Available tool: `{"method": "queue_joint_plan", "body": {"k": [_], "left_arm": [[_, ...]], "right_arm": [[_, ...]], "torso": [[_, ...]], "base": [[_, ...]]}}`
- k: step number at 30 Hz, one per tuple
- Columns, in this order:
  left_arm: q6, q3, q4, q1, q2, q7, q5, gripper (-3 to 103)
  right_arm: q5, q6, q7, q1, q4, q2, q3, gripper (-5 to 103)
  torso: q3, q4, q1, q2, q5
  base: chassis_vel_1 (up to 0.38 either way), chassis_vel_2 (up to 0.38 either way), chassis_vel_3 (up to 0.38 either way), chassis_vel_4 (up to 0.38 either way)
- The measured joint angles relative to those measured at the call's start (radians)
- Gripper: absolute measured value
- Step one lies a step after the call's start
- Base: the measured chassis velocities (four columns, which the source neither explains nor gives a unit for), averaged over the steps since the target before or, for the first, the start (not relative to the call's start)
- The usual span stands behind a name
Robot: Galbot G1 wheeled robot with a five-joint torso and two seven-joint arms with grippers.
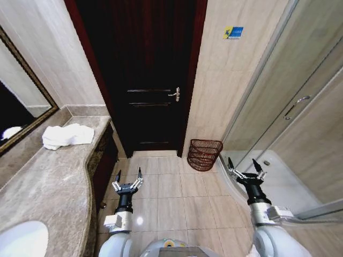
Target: Discard the used towel into the hamper.
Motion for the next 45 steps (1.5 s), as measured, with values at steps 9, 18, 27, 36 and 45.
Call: {"method": "queue_joint_plan", "body": {"k": [9,18,27,36,45], "left_arm": [[-0.035,-0.031,0.011,-0.010,0.000,0.035,0.012,93],[-0.078,-0.040,0.018,-0.004,0.001,0.044,0.018,93],[-0.112,-0.036,0.003,-0.008,0.000,0.010,0.075,93],[-0.131,-0.052,0.002,0.005,0.000,0.051,0.071,93],[-0.142,-0.056,0.002,0.014,0.000,0.058,0.063,94]], "right_arm": [[-0.005,0.032,-0.006,-0.001,-0.010,0.021,-0.024,100],[-0.019,0.061,-0.027,0.002,-0.036,0.029,-0.023,100],[-0.033,0.082,-0.027,0.003,-0.047,0.028,-0.027,100],[-0.018,0.097,-0.022,-0.006,-0.046,0.028,-0.028,100],[0.007,0.115,-0.005,0.000,-0.055,0.029,-0.028,100]], "torso": [[0.000,0.0000,0.000,0.000,0.0000],[0.000,0.0000,0.000,0.000,0.0001],[0.000,0.0000,0.000,0.000,0.0000],[0.000,0.0000,0.000,0.000,0.0001],[0.000,0.0000,0.000,0.000,0.0000]], "base": [[0.000,0.000,0.000,0.000],[0.000,0.000,0.000,0.000],[0.000,0.000,0.000,0.000],[0.000,0.000,0.000,0.000],[0.000,0.000,0.000,0.000]]}}
